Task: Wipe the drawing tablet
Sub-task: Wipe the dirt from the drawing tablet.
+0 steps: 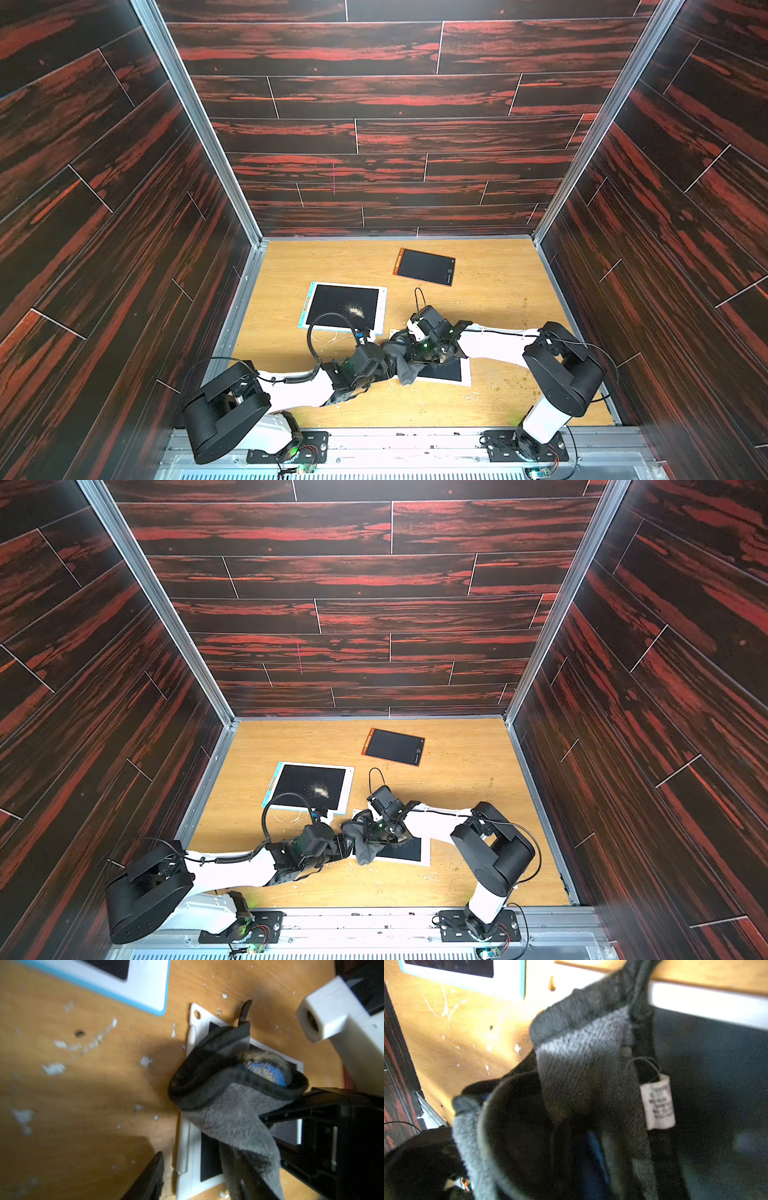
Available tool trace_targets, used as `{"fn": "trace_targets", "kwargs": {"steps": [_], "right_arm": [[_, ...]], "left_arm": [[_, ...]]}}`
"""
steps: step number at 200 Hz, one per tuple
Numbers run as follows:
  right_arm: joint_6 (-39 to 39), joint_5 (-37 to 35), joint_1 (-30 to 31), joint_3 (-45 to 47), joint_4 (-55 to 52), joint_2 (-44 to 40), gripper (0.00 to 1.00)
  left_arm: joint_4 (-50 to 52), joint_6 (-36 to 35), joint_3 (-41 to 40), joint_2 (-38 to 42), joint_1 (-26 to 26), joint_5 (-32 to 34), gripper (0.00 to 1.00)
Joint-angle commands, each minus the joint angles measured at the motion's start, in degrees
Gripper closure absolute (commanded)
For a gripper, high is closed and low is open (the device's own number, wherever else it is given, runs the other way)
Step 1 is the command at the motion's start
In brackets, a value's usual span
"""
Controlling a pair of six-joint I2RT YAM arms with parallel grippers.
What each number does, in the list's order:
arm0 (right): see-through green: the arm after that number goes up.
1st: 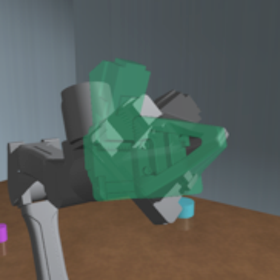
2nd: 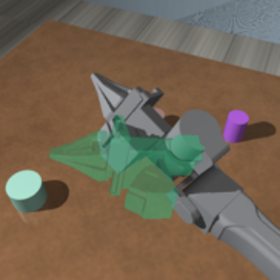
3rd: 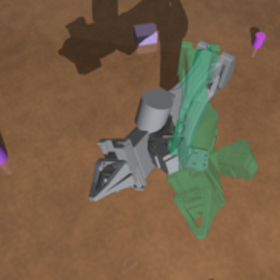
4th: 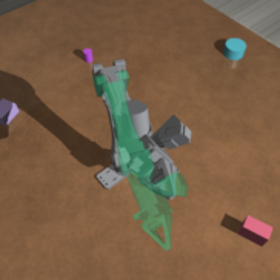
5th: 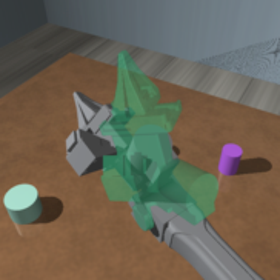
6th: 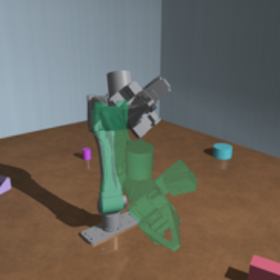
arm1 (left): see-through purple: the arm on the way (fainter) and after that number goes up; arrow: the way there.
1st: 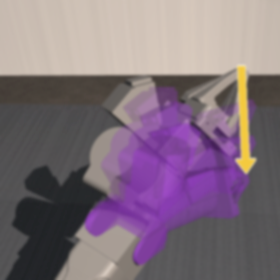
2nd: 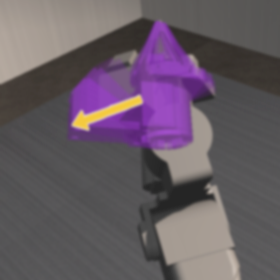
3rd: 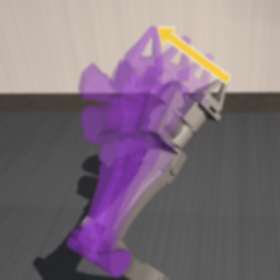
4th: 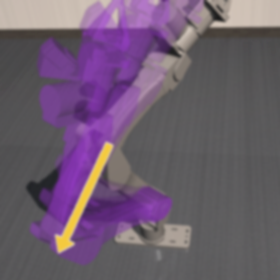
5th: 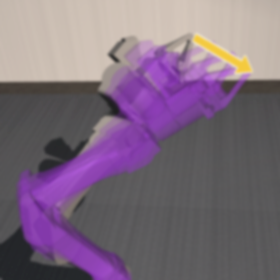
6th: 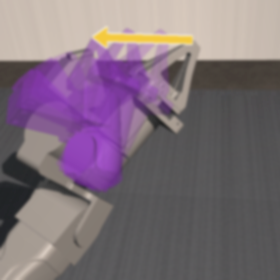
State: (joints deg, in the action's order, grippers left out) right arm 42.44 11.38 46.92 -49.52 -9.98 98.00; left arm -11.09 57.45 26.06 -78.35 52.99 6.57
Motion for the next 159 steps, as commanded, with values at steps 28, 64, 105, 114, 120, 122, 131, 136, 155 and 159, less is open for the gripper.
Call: {"fn": "trace_targets", "kwargs": {"steps": [28,64,105,114,120,122,131,136,155,159], "right_arm": [[0.87,-7.53,-0.8,4.06,-4.38,5.72,1.0],[1.49,-7.62,-1.4,4.85,-4.06,6.57,1.0],[1.35,-8.13,-3.2,6.57,-3.83,5.37,1.0],[1.17,-7.95,-3.49,6.88,-3.71,5.35,1.0],[1.11,-7.93,-3.55,7.1,-3.56,5.36,1.0],[1.08,-7.9,-3.53,7.18,-3.51,5.36,1.0],[1.05,-7.63,-3.6,7.54,-3.23,5.33,1.0],[1.07,-7.41,-3.57,7.74,-2.85,5.33,1.0],[1.16,-6.44,-3.59,8.79,-1.49,5.42,1.0],[1.2,-6.35,-3.66,8.97,-1.19,5.37,1.0]], "left_arm": [[17.82,-9.77,7.64,-2.2,0.86,8.05,0.5],[23.45,-12.25,12.65,-7.77,1.89,9.93,0.53],[25.14,-13.0,14.9,-10.69,2.71,10.48,0.53],[25.45,-12.97,15.11,-11.23,2.72,10.56,0.53],[25.43,-12.98,15.24,-11.39,2.73,10.54,0.53],[25.33,-12.98,15.24,-11.52,2.73,10.5,0.53],[24.8,-12.98,15.09,-11.59,2.68,10.19,0.53],[24.35,-12.89,14.99,-11.54,2.73,9.93,0.53],[23.6,-12.63,15.05,-11.32,2.83,9.36,0.51],[23.34,-12.65,15.07,-11.28,2.82,9.2,0.51]]}}
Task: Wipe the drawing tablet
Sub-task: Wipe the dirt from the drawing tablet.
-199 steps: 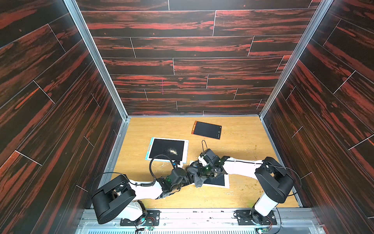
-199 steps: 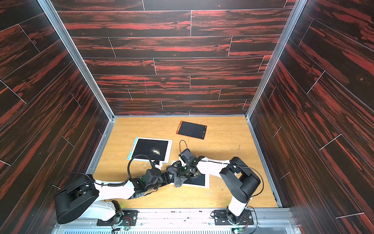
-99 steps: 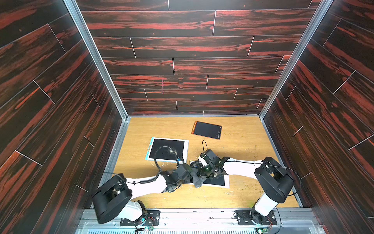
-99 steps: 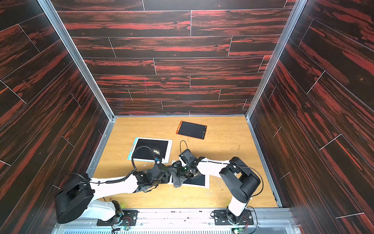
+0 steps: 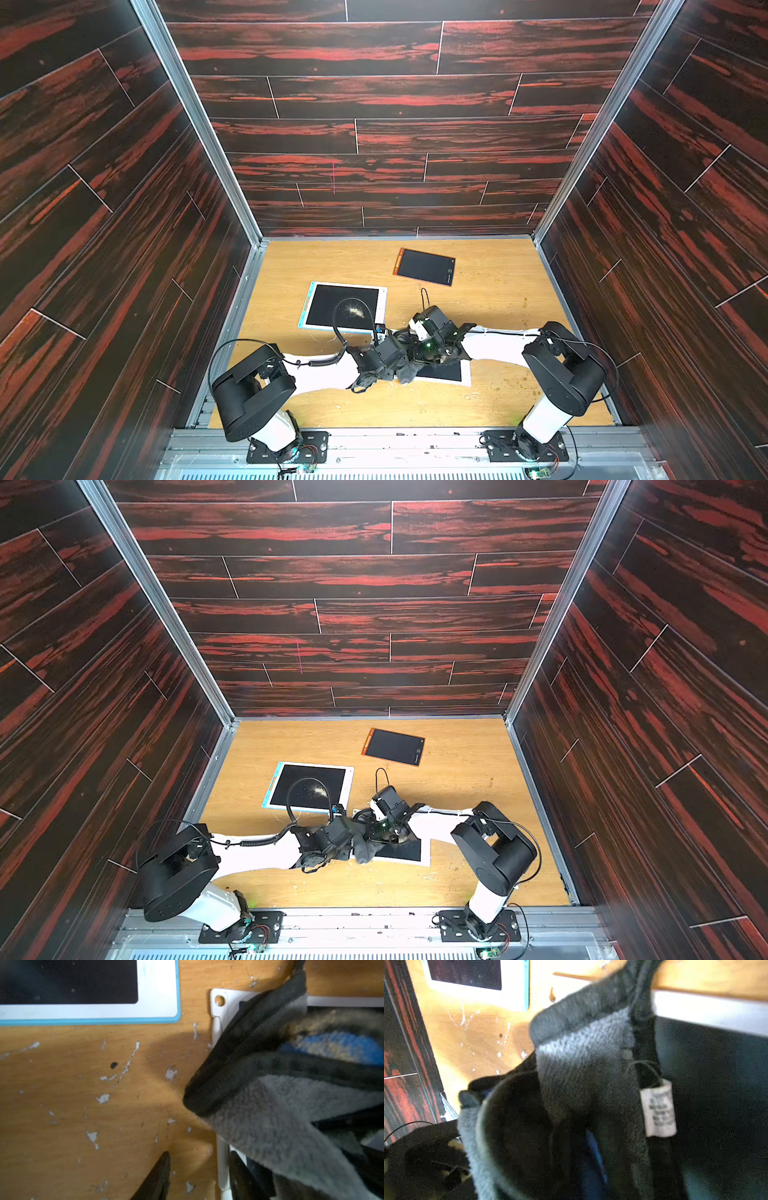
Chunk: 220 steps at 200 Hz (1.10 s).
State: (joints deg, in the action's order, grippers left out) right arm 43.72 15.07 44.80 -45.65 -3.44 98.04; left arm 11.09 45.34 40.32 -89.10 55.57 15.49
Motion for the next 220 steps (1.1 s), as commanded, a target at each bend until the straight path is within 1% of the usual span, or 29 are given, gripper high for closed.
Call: {"fn": "trace_targets", "kwargs": {"steps": [1,32,94,106,123,162,182,220], "right_arm": [[-0.07,-9.96,-1.55,5.1,-7.68,5.37,1.0],[0.3,-8.6,-1.54,5.59,-5.97,5.99,1.0],[0.48,-8.43,-1.52,5.97,-6.25,4.57,1.0],[0.38,-8.48,-1.53,6.08,-6.31,4.19,1.0],[0.55,-8.57,-1.54,6.32,-6.18,4.17,1.0],[0.74,-8.57,-1.53,7.02,-5.97,3.87,1.0],[0.66,-8.87,-1.55,7.32,-5.96,3.65,1.0],[0.74,-8.66,-1.55,6.82,-6.43,3.9,1.0]], "left_arm": [[1.05,-0.49,0.82,-0.54,0.24,0.26,0.51],[-0.93,-0.66,1.35,-1.08,0.24,-2.19,0.49],[9.46,-3.3,7.39,-9.06,0.4,0.97,0.51],[10.67,-3.58,7.87,-9.84,0.48,1.58,0.55],[10.81,-3.38,7.43,-9.41,0.75,1.83,0.59],[10.71,-2.56,4.94,-6.95,0.78,2.36,0.59],[10.06,-2.41,3.68,-5.86,0.85,1.56,0.59],[9.24,-2.51,4.14,-6.69,0.85,0.93,0.59]]}}
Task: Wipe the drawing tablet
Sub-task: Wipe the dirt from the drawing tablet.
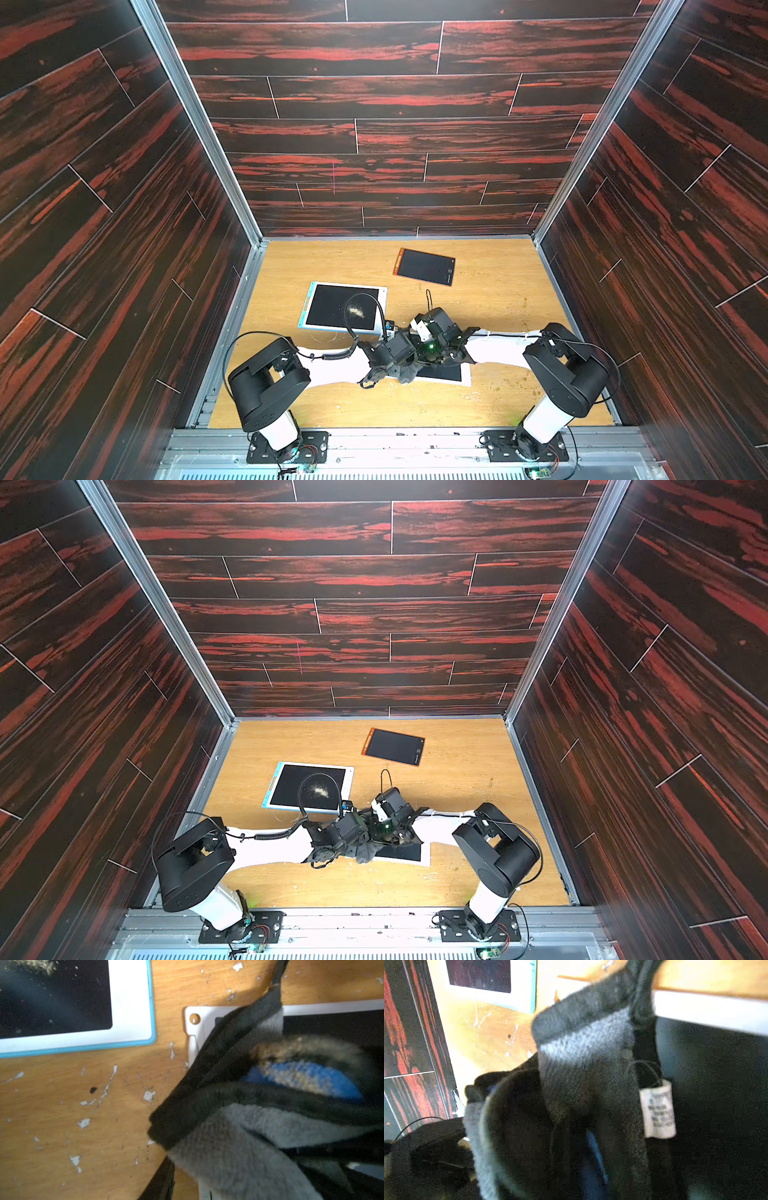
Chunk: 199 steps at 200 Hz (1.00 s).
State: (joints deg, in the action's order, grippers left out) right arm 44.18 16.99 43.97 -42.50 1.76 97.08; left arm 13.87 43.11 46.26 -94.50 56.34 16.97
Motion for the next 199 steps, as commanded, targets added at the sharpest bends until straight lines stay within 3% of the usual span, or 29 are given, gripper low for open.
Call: {"fn": "trace_targets", "kwargs": {"steps": [1,36,99,199], "right_arm": [[0.29,-10.58,-0.68,3.62,-11.7,4.87,1.0],[0.12,-13.35,-2.23,4.22,-15.43,1.42,1.0],[-1.25,-11.63,-11.45,9.62,-19.65,-4.65,1.0],[2.2,-19.1,-11.98,13.89,-30.26,-17.1,1.0]], "left_arm": [[6.45,-0.29,-1.75,-1.34,0.09,-0.59,0.59],[4.5,-0.05,-1.97,-1.65,0.08,-2.19,0.59],[3.94,-0.02,-2.69,-0.94,0.07,-2.04,0.59],[3.8,-0.5,-1.79,-1.26,0.08,-2.4,0.59]]}}
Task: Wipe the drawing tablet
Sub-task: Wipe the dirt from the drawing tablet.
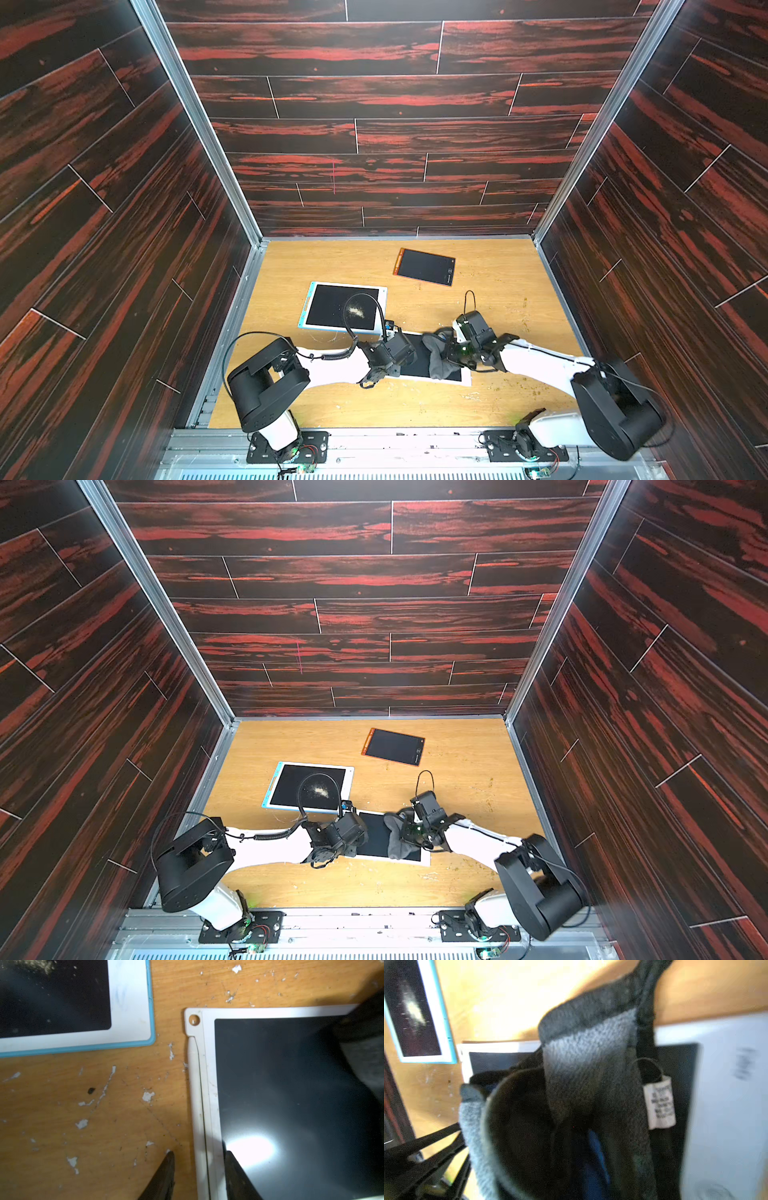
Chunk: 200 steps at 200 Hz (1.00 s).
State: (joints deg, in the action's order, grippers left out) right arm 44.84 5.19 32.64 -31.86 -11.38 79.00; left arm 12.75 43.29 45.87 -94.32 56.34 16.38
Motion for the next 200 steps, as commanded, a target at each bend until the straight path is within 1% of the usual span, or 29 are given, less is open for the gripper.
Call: {"fn": "trace_targets", "kwargs": {"steps": [1,22,63,94,113,151,174,200], "right_arm": [[1.6,-7.39,-0.65,3.18,-17.29,0.89,1.0],[3.38,-9.54,-0.65,1.45,-21.09,-0.61,1.0],[3.44,-11.36,-0.65,-1.28,-25.38,-2.36,1.0],[5.35,-20.48,-0.65,-4.75,-33.68,-1.21,1.0],[7.37,-22.22,-0.65,-5.77,-35.79,0.77,1.0],[13.91,-29.53,-0.7,-8.83,-42.36,5.4,1.0],[18.17,-34.56,-0.65,-11.02,-47.03,5.26,1.0],[23.42,-42.38,-0.65,-16.17,-55.73,4.43,1.0]], "left_arm": [[4.96,-0.67,-1.4,-1.41,0.08,-1.8,0.59],[5.17,-0.84,-1.48,-1.11,0.08,-1.71,0.59],[5.36,-0.75,-2.1,-0.07,0.09,-1.36,0.59],[5.36,-0.68,-2.16,0.19,0.12,-1.35,0.59],[5.48,-0.82,-1.95,0.19,0.05,-1.44,0.59],[6.27,-0.91,-1.88,1.16,0.08,-1.13,0.59],[6.84,-0.92,-2.21,2.36,0.08,-0.58,0.59],[7.24,-0.91,-2.19,3.51,0.06,-0.34,0.58]]}}
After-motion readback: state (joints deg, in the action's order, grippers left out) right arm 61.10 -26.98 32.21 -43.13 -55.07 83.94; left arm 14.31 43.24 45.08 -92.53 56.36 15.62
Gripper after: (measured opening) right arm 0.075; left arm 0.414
